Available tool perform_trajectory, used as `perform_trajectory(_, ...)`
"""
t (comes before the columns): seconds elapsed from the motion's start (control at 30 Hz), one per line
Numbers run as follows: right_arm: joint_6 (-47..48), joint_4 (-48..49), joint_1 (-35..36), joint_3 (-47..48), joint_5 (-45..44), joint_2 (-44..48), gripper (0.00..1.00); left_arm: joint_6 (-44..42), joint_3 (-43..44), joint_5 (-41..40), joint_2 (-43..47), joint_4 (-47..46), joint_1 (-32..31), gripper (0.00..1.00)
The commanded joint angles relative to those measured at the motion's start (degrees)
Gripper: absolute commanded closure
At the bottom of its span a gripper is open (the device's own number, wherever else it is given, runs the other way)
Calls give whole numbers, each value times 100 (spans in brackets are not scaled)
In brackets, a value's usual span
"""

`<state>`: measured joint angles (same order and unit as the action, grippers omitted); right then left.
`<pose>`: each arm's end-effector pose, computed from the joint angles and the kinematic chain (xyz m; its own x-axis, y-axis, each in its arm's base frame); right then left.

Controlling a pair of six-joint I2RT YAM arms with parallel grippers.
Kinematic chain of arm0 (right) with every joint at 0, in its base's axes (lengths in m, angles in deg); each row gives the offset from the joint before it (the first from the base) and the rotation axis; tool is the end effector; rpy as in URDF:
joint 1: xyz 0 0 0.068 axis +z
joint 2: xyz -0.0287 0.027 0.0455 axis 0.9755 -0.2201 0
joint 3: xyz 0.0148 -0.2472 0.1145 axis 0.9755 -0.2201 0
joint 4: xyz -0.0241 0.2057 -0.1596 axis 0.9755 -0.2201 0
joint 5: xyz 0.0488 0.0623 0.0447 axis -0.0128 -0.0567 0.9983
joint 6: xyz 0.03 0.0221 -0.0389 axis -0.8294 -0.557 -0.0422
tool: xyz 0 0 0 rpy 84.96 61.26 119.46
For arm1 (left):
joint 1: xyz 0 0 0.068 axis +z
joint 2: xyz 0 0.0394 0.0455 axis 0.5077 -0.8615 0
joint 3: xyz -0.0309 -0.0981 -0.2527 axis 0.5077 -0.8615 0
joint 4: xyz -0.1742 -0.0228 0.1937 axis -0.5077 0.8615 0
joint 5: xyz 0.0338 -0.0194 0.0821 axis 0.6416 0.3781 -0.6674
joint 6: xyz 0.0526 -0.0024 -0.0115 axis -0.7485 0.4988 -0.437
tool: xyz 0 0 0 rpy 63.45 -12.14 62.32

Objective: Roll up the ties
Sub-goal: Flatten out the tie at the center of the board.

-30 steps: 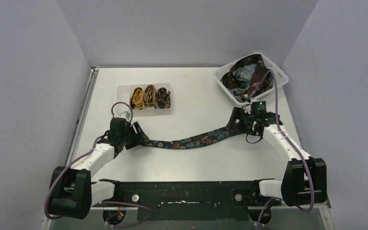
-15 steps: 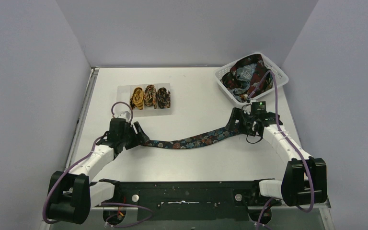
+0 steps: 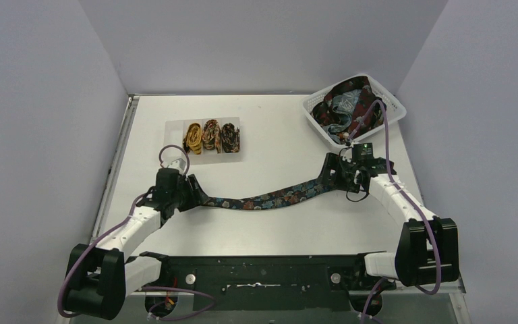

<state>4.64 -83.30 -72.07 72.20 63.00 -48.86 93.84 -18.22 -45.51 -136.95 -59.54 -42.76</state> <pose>0.2493 0.0348 0.2091 -0.8725 0.2703 -0.4071 0.0571 0.8838 0.4644 0.1993 -0.0486 0.1619 -0.7733 -0.3746 -0.5115 -0.1262 0.8816 -0.4549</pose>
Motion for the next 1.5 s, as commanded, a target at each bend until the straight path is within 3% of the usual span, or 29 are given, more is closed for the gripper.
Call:
perform_trajectory(0.0,-18,17,-37,185,66,29,15,-87,-3,-430,4,-143,-120,58)
perform_trajectory(0.2,-50,16,-38,194,66,-38,15,-195,143,-390,-456,-409,-157,72)
perform_trajectory(0.33,-107,7,-34,251,-114,57,15,-52,310,-568,-498,-287,-164,91)
perform_trajectory(0.43,-142,19,-38,355,-223,47,16,387,317,-650,-331,-192,-155,100)
perform_trajectory(0.53,-100,20,-30,464,-104,-61,19,810,248,-652,-160,-83,-154,100)
perform_trajectory(0.67,548,426,264,423,744,8,22,1318,141,-803,41,278,-125,100)
perform_trajectory(0.73,897,768,871,345,346,179,19,1502,108,-963,151,506,-80,100)
perform_trajectory(0.9,2828,2097,2765,-190,-508,468,2,1888,84,-1163,604,1280,204,100)
perform_trajectory(0.97,3277,2370,3279,-223,-823,351,0,2053,24,-1068,825,1449,366,100)
perform_trajectory(1.27,5674,1888,3509,507,1127,-1135,0,2108,-213,-535,1139,1551,680,100)
perform_trajectory(1.37,6091,1570,3558,893,1259,-1603,0,2047,-192,-463,1133,1577,788,100)
perform_trajectory(1.47,6239,1855,3557,936,1192,-1780,0,1929,-129,-419,1101,1608,911,100)
